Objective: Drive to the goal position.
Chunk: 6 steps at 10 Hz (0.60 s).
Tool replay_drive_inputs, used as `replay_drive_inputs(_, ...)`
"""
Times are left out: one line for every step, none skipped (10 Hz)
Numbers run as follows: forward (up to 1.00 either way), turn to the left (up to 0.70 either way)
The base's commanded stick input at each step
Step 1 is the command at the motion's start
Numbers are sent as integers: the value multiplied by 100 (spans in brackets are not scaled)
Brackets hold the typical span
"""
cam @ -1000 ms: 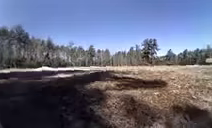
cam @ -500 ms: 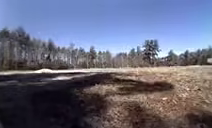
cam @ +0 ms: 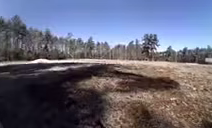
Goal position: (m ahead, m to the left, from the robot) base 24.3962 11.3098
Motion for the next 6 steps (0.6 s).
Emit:
replay_drive_inputs(70,0)
replay_drive_inputs(70,0)
replay_drive_inputs(70,0)
replay_drive_inputs(70,0)
replay_drive_inputs(70,0)
replay_drive_inputs(70,0)
